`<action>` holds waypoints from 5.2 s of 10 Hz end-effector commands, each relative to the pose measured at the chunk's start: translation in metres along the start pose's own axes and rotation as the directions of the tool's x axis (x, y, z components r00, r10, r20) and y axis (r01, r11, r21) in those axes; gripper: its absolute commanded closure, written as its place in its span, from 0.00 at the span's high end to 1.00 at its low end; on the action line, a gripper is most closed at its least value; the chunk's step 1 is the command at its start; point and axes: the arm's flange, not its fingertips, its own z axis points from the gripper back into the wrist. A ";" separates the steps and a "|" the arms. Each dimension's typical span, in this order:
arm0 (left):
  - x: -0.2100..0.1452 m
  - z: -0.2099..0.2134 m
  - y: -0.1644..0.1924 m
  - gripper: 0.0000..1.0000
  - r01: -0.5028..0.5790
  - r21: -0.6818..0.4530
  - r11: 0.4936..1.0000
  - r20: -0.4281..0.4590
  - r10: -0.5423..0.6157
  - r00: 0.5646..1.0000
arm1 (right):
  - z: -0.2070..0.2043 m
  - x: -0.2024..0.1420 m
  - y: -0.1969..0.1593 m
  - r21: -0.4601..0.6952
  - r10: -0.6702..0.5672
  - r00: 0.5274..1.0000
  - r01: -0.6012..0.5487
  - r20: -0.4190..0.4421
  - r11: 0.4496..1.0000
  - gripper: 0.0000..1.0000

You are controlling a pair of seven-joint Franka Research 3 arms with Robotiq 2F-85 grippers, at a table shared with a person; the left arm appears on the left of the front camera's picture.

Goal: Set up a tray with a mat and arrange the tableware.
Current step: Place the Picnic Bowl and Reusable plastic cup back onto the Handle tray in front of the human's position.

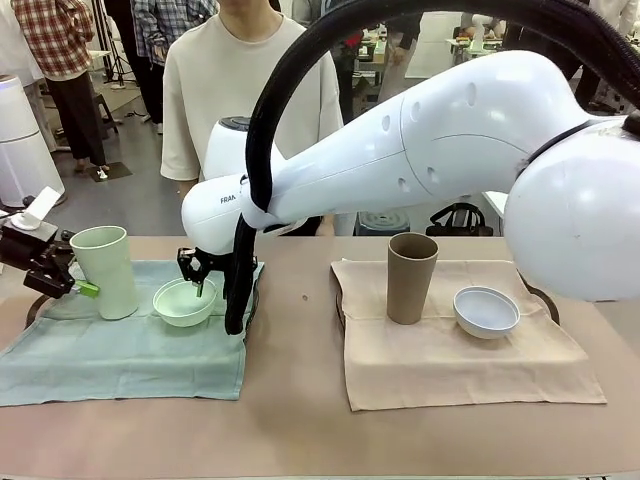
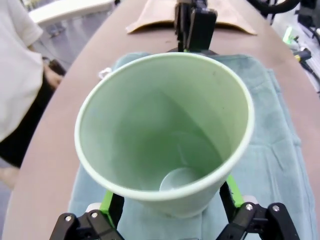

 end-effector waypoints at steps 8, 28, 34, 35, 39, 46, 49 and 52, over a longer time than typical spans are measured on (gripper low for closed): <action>0.115 0.079 -0.078 1.00 -0.155 0.175 0.972 -0.549 0.227 0.804 | 0.114 -0.038 -0.006 -0.001 0.024 0.997 -0.024 0.079 1.000 0.52; 0.288 0.018 -0.133 1.00 -0.478 0.626 0.616 -0.307 0.758 0.576 | 0.309 -0.111 -0.041 -0.285 -0.192 0.980 0.171 -0.048 0.943 0.77; 0.288 0.018 -0.133 1.00 -0.478 0.626 0.616 -0.307 0.758 0.576 | 0.309 -0.111 -0.041 -0.285 -0.192 0.980 0.171 -0.048 0.943 0.77; 0.288 0.018 -0.133 1.00 -0.478 0.626 0.616 -0.307 0.758 0.576 | 0.309 -0.111 -0.041 -0.285 -0.192 0.980 0.171 -0.048 0.943 0.77; 0.289 0.017 -0.135 1.00 -0.493 0.606 0.624 -0.310 0.756 0.576 | 0.309 -0.111 -0.041 -0.274 -0.194 0.980 0.174 -0.048 0.946 0.74; 0.277 0.038 -0.153 1.00 -0.642 0.621 0.449 -0.240 0.889 0.390 | 0.344 -0.168 -0.241 -0.145 -0.267 0.958 0.252 -0.100 0.957 0.77; 0.266 0.040 -0.151 1.00 -0.676 0.606 0.418 -0.229 0.906 0.355 | 0.377 -0.184 -0.313 -0.080 -0.340 0.938 0.334 -0.070 0.939 0.77; 0.265 0.040 -0.147 1.00 -0.646 0.609 0.459 -0.253 0.885 0.390 | 0.388 -0.182 -0.321 -0.099 -0.358 0.932 0.352 -0.054 0.931 0.77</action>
